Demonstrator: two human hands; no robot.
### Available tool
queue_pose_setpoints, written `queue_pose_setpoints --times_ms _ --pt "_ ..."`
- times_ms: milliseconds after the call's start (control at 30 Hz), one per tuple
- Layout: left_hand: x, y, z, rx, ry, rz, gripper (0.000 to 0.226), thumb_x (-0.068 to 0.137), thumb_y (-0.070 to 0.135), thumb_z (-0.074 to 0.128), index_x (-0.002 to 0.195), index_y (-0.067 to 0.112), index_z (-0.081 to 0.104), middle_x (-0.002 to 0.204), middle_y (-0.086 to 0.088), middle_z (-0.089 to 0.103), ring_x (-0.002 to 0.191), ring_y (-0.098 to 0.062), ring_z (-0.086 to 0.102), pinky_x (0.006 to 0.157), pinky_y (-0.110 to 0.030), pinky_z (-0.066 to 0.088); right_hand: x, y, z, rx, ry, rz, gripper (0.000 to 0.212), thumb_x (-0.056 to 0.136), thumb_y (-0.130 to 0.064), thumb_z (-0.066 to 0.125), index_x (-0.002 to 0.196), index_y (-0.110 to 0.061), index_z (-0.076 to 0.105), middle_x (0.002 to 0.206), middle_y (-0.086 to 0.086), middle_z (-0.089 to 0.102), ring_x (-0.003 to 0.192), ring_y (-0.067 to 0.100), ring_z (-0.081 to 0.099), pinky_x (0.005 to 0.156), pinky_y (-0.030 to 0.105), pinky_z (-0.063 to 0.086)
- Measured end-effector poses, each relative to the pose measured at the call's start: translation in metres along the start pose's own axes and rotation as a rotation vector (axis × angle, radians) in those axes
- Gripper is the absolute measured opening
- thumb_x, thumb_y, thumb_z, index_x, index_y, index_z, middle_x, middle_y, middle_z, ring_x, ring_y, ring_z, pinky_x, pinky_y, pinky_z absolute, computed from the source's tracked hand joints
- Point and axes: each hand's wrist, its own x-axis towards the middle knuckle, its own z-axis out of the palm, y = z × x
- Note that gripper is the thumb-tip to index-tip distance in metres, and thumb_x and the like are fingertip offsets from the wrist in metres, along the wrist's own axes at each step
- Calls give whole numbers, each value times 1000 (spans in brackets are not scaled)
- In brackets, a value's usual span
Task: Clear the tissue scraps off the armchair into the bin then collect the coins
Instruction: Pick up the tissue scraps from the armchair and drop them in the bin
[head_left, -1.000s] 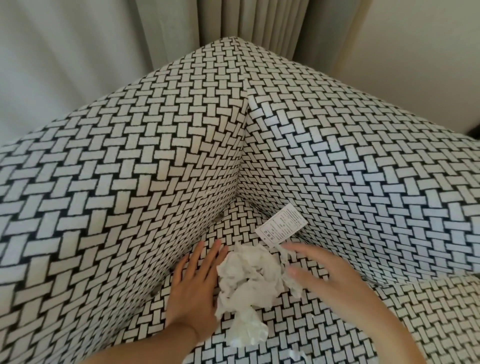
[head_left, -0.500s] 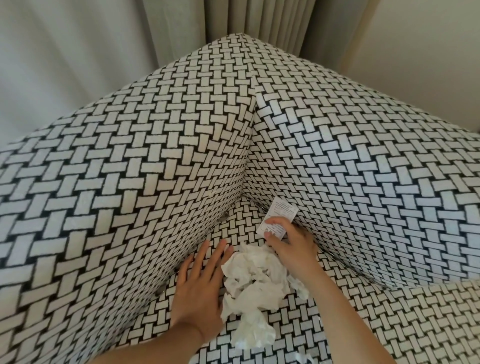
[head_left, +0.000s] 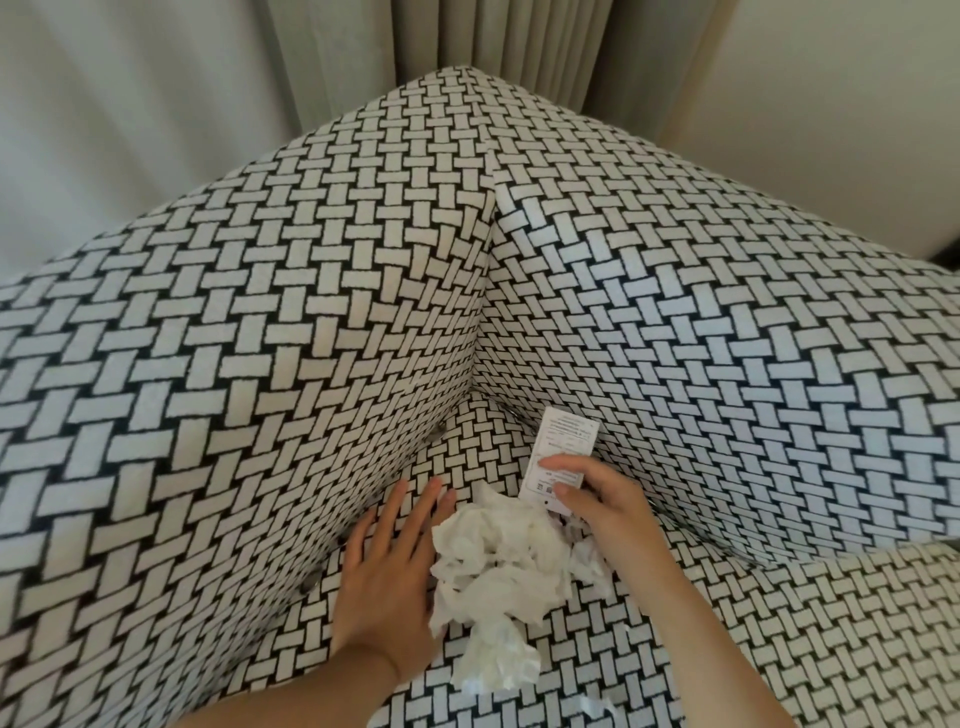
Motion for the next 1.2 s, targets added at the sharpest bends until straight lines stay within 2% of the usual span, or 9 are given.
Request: queue_pose_setpoints --times_ms 100,267,367,600,733,833,967,1033,1200 --pt "0 0 1 8 1 7 99 62 70 41 146 17 30 155 -1 22 140 -29 25 108 -45 16 -10 -1 -14 2 40 -3 26 89 3 55 85 -17 71 113 -11 65 105 5 61 73 19 52" --pt "0 -2 4 23 -3 12 93 69 67 42 146 17 30 157 0 16 140 -29 24 110 -42 11 -26 -9 -27 -58 43 3 23 91 0 52 87 -16 68 109 -15 63 90 -9 62 66 16 52" --pt "-1 -2 5 36 23 10 81 80 64 20 147 19 26 157 1 16 141 -28 22 111 -41 7 -36 -11 -32 -94 106 -15 24 92 -3 52 92 -22 66 106 -18 64 96 -3 62 69 17 53" --pt "0 0 6 24 42 4 91 68 60 42 147 20 26 157 4 15 141 -26 20 106 -46 23 -66 -11 -38 -132 179 -21 25 93 1 49 99 -22 55 114 -18 54 95 -6 55 66 14 53" --pt "0 1 2 17 32 -5 89 70 64 35 147 20 28 155 5 18 140 -23 20 106 -44 21 -92 -7 -37 -149 236 -24 35 93 0 49 105 -33 45 125 -2 56 108 13 58 68 20 56" --pt "1 0 1 -26 13 -13 91 69 69 31 147 24 23 155 6 18 141 -20 15 108 -45 20 -111 -3 -36 -132 255 -27 55 91 0 52 126 -40 36 118 -5 61 92 1 64 68 20 56" --pt "2 -3 -5 -154 -50 -19 86 73 70 37 146 36 5 153 20 -8 143 -12 -7 115 -43 7 -146 1 -38 -139 270 -29 73 90 -4 55 133 -52 20 102 -15 65 87 0 68 65 17 54" --pt "5 -5 -7 -211 -48 -22 75 85 47 50 147 36 9 151 23 -12 143 -10 -9 116 -42 2 -158 1 -41 -164 311 -24 65 90 -7 58 132 -44 26 101 -14 66 86 -1 68 65 16 53" --pt "10 -1 -22 -843 -42 -194 44 97 13 42 138 30 42 149 10 29 136 -11 26 115 -35 18 -190 -4 -53 -251 418 -99 22 88 -9 62 103 -25 58 97 -15 67 81 -12 63 64 9 50"
